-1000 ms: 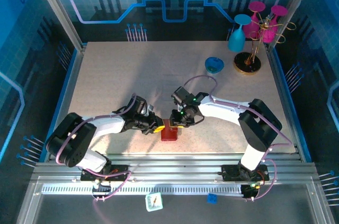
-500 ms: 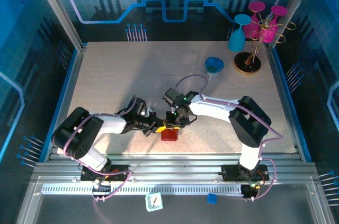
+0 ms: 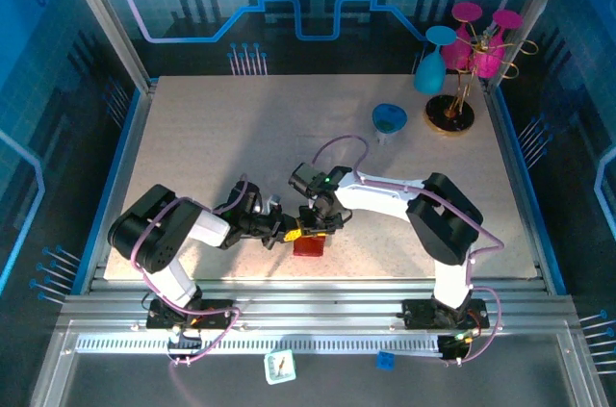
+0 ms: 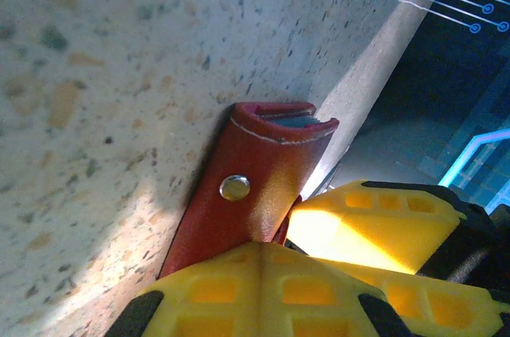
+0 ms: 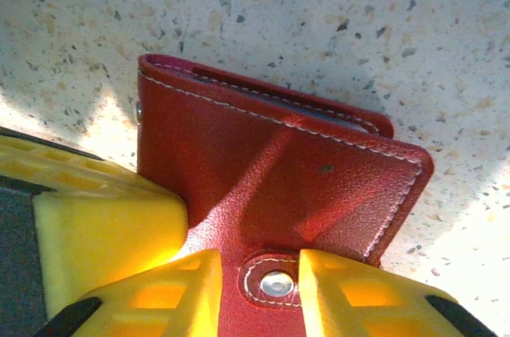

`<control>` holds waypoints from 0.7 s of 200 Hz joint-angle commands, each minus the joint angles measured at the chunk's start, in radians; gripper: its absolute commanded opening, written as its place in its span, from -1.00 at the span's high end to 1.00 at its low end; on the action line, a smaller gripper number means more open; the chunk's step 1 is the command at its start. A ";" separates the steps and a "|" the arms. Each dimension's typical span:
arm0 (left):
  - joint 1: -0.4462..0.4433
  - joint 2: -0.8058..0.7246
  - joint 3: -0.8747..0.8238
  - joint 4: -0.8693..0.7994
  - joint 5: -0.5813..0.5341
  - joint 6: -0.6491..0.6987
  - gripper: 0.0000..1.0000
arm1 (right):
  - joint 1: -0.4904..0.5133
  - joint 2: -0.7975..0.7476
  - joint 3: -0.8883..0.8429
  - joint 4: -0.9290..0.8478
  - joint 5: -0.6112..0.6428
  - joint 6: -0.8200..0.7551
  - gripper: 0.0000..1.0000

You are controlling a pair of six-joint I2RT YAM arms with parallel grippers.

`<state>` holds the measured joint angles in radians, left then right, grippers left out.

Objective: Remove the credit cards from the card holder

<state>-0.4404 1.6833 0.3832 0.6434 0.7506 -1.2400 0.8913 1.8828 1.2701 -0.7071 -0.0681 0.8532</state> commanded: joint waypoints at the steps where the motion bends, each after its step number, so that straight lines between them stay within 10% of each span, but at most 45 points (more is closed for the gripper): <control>1: -0.003 0.022 -0.027 -0.035 -0.023 -0.017 1.00 | 0.030 0.040 0.012 -0.038 0.046 -0.002 0.37; 140: 0.011 -0.058 -0.018 -0.240 -0.076 0.067 1.00 | 0.036 -0.035 0.004 -0.041 0.104 -0.024 0.90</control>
<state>-0.4358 1.6417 0.3763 0.5838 0.7246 -1.2171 0.9272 1.8866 1.3022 -0.7494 0.0265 0.8291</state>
